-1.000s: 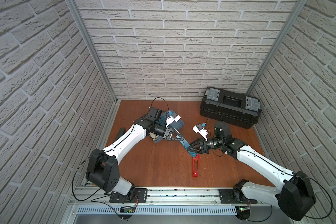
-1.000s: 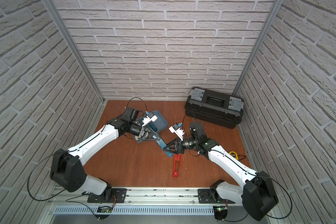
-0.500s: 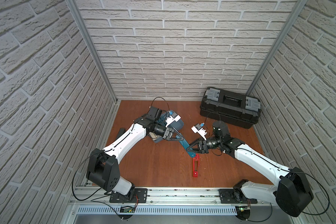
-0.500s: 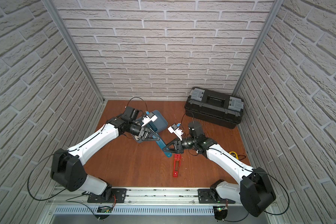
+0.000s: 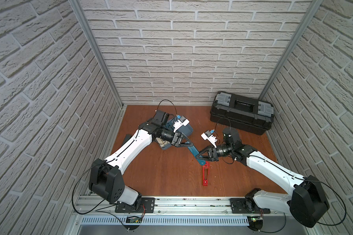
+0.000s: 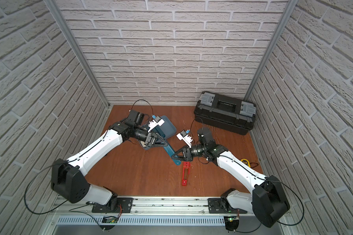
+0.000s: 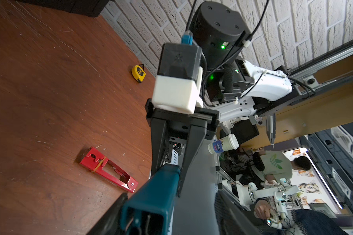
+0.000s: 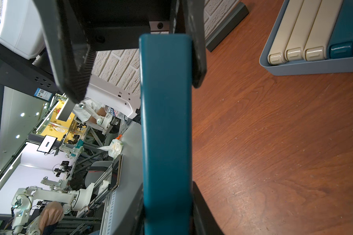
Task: Put the pruning pliers into the storage box
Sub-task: Pick up the pruning pliers from the center of the board.
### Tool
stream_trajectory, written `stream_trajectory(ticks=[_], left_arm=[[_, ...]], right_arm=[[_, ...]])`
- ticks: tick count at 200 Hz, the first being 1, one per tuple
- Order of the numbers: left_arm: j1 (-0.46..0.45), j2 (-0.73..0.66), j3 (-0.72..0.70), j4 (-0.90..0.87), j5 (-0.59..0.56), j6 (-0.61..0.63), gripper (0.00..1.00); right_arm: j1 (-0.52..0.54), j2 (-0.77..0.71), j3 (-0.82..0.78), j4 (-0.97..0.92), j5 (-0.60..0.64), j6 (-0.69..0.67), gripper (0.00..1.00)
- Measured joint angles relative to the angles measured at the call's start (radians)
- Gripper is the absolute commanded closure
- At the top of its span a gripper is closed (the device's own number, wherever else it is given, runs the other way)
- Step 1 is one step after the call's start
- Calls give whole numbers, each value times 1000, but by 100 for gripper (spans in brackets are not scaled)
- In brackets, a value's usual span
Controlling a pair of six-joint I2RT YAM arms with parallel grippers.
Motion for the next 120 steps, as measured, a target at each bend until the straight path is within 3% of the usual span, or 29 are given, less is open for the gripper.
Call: stream_trajectory(ticks=[2,6,9,66,120], left_arm=[[2,-2,0,-1,-5,0,26],[9,-6,0,-2,-16,3,6],[13,-8,0,-3,-22,5,2],[108,-95,-66,35,-305,-29,2],[132,-259,-257,168,-381,-153,2]], right_arm=[[0,0,0,0,1,0,97],[0,-1,0,-1,3,0,97],[0,-1,0,-2,5,-1,97],[0,-9,9,-52,72,-7,97],[6,-10,77,-120,164,-14,97]])
